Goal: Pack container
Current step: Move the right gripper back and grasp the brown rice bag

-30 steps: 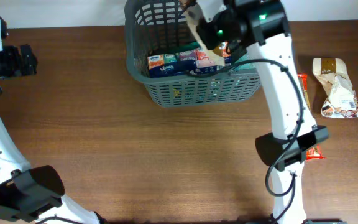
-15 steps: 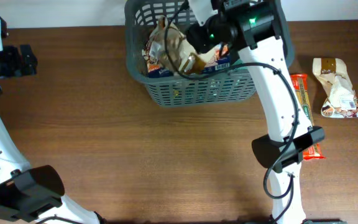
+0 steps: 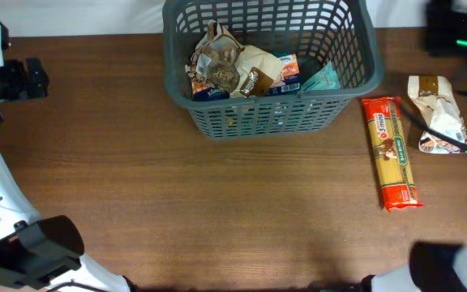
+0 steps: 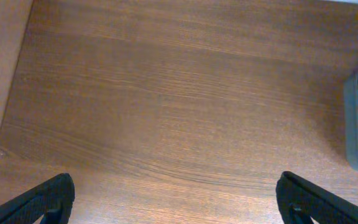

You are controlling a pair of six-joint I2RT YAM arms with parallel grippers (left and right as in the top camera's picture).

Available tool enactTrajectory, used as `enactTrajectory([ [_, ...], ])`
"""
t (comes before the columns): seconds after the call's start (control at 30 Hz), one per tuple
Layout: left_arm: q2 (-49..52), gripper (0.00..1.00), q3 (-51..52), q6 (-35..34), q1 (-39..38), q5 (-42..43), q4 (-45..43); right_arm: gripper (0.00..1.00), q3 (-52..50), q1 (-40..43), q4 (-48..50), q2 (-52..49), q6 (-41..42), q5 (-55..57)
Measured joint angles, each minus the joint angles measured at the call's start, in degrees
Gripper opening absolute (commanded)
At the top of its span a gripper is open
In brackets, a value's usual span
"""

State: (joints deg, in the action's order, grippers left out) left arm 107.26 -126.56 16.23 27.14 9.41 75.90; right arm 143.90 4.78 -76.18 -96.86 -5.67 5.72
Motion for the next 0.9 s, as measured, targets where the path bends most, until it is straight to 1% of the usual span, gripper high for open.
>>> enactTrajectory([
  [0.1, 0.00, 0.99, 0.00, 0.00, 0.00, 0.00, -0.02, 0.76, -11.67, 10.03, 3.39, 4.85, 2.47, -2.80],
  [0.17, 0.00, 0.99, 0.00, 0.00, 0.00, -0.02, 0.00, 0.79, -18.47, 14.84, 4.17, 5.38, 3.32, -5.18],
  [0.3, 0.00, 0.99, 0.00, -0.02, 0.00, 0.00, 0.00, 0.80, -32.00, 21.57, 7.69, 0.35, 4.48, -8.46],
  [0.4, 0.00, 0.99, 0.00, 0.00, 0.00, 0.00, 0.00, 0.80, -37.05, 23.80, 10.36, -5.18, 4.90, -9.11],
  [0.53, 0.00, 0.99, 0.00, 0.00, 0.00, 0.00, -0.02, 0.80, -38.01, 24.81, 13.29, -11.91, 5.25, -8.09],
  [0.67, 0.00, 0.99, 0.00, 0.00, 0.00, 0.00, -0.02, 0.84, -38.01, 24.33, 16.57, -16.48, 5.42, -5.51],
  [0.8, 0.00, 0.99, 0.00, -0.02, 0.00, 0.00, 0.00, 0.85, -38.01, 23.87, 19.93, -20.92, 3.82, -3.61],
  [0.9, 0.00, 0.99, 0.00, 0.00, 0.00, 0.00, 0.00, 0.84, -38.01, 23.61, 20.68, -23.71, 1.07, -1.60],
])
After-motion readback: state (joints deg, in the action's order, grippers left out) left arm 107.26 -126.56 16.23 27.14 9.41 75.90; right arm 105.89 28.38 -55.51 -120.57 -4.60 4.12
